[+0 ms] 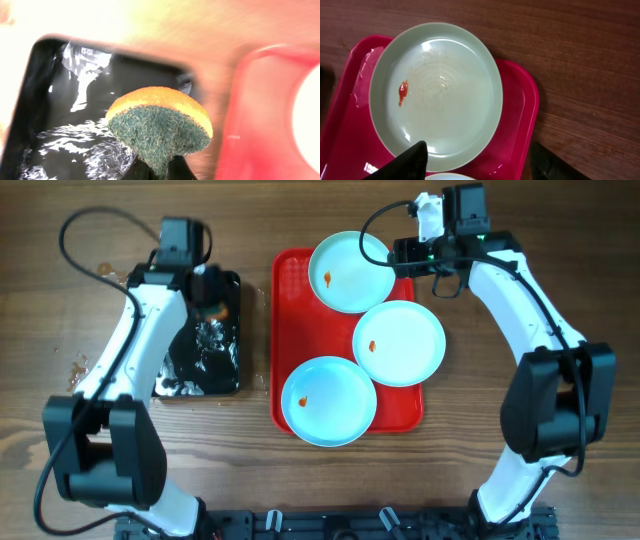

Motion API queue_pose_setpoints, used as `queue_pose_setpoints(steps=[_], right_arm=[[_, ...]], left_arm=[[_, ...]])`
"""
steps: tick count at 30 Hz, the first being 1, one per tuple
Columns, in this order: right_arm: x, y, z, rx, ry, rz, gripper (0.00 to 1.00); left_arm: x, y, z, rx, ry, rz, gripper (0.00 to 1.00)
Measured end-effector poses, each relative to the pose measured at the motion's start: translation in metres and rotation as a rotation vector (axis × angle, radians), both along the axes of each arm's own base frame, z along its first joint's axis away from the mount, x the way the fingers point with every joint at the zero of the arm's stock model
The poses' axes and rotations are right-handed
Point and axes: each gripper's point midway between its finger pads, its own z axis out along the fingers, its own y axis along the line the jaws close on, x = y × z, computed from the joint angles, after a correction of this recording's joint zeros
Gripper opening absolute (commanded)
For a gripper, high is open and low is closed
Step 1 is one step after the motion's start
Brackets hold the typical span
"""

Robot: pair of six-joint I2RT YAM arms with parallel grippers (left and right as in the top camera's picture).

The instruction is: Clean dirty plates on tray and stack at the side

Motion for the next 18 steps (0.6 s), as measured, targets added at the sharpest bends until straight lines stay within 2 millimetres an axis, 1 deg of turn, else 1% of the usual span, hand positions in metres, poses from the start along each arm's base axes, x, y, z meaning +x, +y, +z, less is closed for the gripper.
queue_pose_setpoints(steps=[2,4,6,7,9,11,12,14,16,18], right_arm=[[0.001,0.000,-0.011,-0.002,0.021,-0.004,0.59],[0.000,-0.001,-0.025,-0.003,0.053,-0.014,0.57],[0.001,0.000,-0.036,-0.001,0.075,-0.020,0.55],[0.002,0.000,-0.044,0.000,0.085,-0.025,0.52],[0.005,0.000,-0.053,0.009,0.095,-0.043,0.43],[0.013,0.001,-0.063,0.025,0.088,-0.066,0.38],[0.015,0.002,-0.068,0.032,0.092,-0.077,0.34],[0.021,0.002,-0.076,0.053,0.093,-0.111,0.27],[0.023,0.003,-0.081,0.073,0.106,-0.147,0.26],[0.022,0.003,-0.087,0.101,0.137,-0.200,0.20]], left_arm=[[0.016,-0.030,0.021,-0.042,-0.093,-0.064,0.04],[0.024,-0.062,0.032,-0.093,-0.156,-0.114,0.04],[0.028,-0.084,0.040,-0.136,-0.197,-0.147,0.04],[0.033,-0.101,0.048,-0.170,-0.238,-0.174,0.04],[0.039,-0.125,0.059,-0.219,-0.301,-0.214,0.04],[0.042,-0.141,0.064,-0.252,-0.330,-0.234,0.04],[0.043,-0.152,0.062,-0.275,-0.331,-0.242,0.04],[0.043,-0.158,0.055,-0.290,-0.319,-0.243,0.04],[0.043,-0.163,0.047,-0.293,-0.304,-0.247,0.04],[0.043,-0.167,0.042,-0.296,-0.295,-0.249,0.04]])
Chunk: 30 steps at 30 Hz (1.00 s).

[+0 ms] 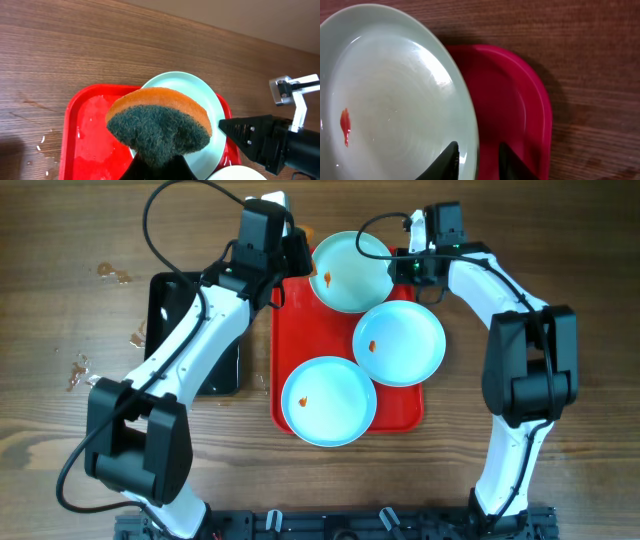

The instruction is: Clean dirty plates on tray and stack at the side

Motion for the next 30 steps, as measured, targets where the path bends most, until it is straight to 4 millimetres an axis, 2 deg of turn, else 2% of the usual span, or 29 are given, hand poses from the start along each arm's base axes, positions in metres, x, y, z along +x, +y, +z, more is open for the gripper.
queue_pose_setpoints(steps=[2,6,8,9,13,15,17,19,24,30], right_arm=[[-0.002,0.001,-0.004,0.024,0.033,-0.049,0.15],[-0.013,0.007,-0.010,0.058,0.110,-0.120,0.15],[-0.014,0.011,-0.010,0.062,0.112,-0.121,0.26],[-0.012,0.012,-0.009,0.061,0.098,-0.112,0.29],[0.010,0.016,0.004,0.020,-0.053,0.006,0.31],[0.014,0.015,0.006,-0.014,-0.093,0.055,0.27],[0.018,0.013,0.008,-0.051,-0.127,0.083,0.17],[0.019,0.011,0.008,-0.071,-0.138,0.099,0.10],[0.019,0.010,0.000,-0.072,-0.121,0.083,0.05],[0.014,0.009,-0.004,-0.068,-0.093,0.073,0.04]], left_arm=[[0.000,-0.002,-0.001,-0.002,0.002,-0.002,0.04],[-0.001,-0.003,-0.001,-0.005,0.003,-0.002,0.04],[-0.001,-0.003,-0.002,-0.005,0.004,-0.002,0.04],[0.000,-0.003,-0.002,-0.005,0.005,-0.002,0.04],[0.004,-0.008,-0.007,-0.013,0.000,-0.002,0.04],[0.006,-0.015,-0.014,-0.015,0.001,-0.010,0.04],[0.007,-0.024,-0.026,-0.021,0.013,-0.017,0.04],[0.011,-0.033,-0.037,-0.042,0.015,-0.014,0.04],[0.022,-0.044,-0.058,-0.101,0.027,0.022,0.04],[0.037,-0.051,-0.089,-0.194,0.054,0.097,0.04]])
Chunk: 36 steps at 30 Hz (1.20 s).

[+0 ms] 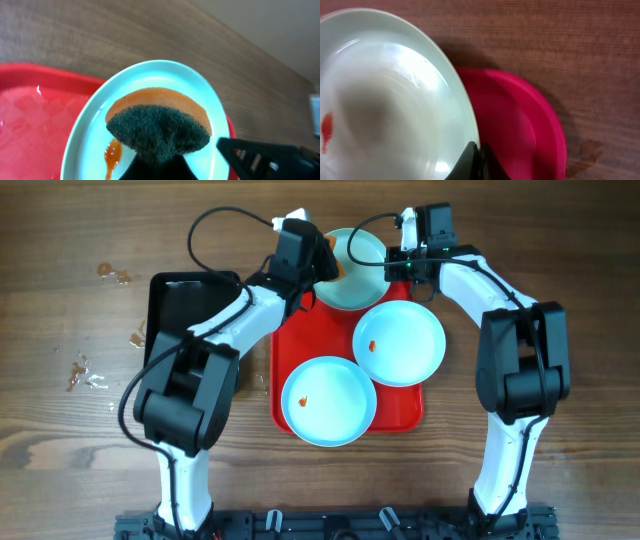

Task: Clean dirty plates on tray and stack at the side
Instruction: 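Scrub the top plate with the sponge while right gripper holds it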

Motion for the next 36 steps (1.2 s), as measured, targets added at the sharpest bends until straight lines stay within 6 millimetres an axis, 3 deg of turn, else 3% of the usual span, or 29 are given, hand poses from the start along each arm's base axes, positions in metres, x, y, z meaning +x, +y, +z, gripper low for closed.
queue_pose_setpoints(steps=[4,9,14,21,26,32,36], right_arm=[[-0.010,0.000,-0.006,-0.012,0.045,0.012,0.04],[-0.023,0.012,-0.011,-0.055,0.071,0.079,0.04],[-0.023,0.013,-0.012,-0.108,0.059,0.099,0.04],[-0.017,0.010,-0.010,-0.134,0.037,0.068,0.04],[-0.017,0.010,-0.010,-0.137,0.037,0.063,0.04],[-0.017,0.010,-0.010,-0.139,0.037,0.063,0.04],[-0.017,0.010,-0.010,-0.139,0.037,0.063,0.04]], left_arm=[[0.001,-0.001,-0.018,-0.020,0.035,0.021,0.04],[0.001,-0.002,-0.021,-0.030,0.041,0.028,0.04],[-0.002,-0.006,-0.022,-0.044,0.055,0.005,0.04],[-0.027,-0.007,-0.044,-0.064,0.213,-0.004,0.04],[-0.023,-0.013,-0.041,-0.103,0.202,-0.011,0.04],[-0.026,-0.015,-0.066,-0.108,0.242,-0.016,0.04],[-0.028,-0.012,-0.069,-0.068,0.259,-0.026,0.04]])
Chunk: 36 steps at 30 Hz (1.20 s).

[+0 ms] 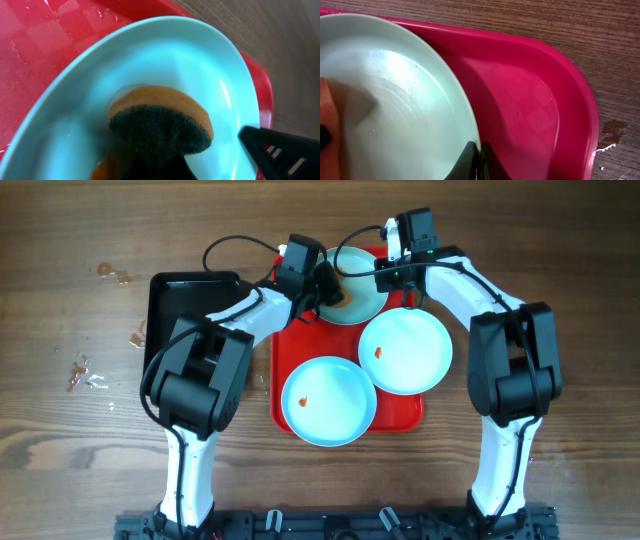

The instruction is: Clean dirty plates on tray and stack at the side

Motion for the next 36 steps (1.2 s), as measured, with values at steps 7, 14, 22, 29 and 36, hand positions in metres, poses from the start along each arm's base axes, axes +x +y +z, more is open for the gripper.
queue_pose_setpoints(steps=[7,14,22,29,36], right_arm=[[0.000,0.000,0.000,0.000,0.001,0.000,0.04],[-0.002,0.006,0.000,0.004,0.005,0.009,0.04],[-0.002,0.005,0.000,0.006,0.007,-0.003,0.04],[-0.002,0.002,0.000,-0.003,0.006,-0.013,0.04],[-0.005,-0.006,0.017,-0.033,-0.006,-0.033,0.04]], left_arm=[[-0.003,0.031,-0.002,0.251,0.004,-0.030,0.04],[-0.011,0.056,0.003,0.473,0.074,-0.066,0.04],[-0.020,0.078,0.027,0.575,0.197,-0.063,0.04],[-0.027,0.102,0.024,0.540,0.285,-0.038,0.04],[-0.056,0.124,0.085,0.483,0.333,-0.026,0.04]])
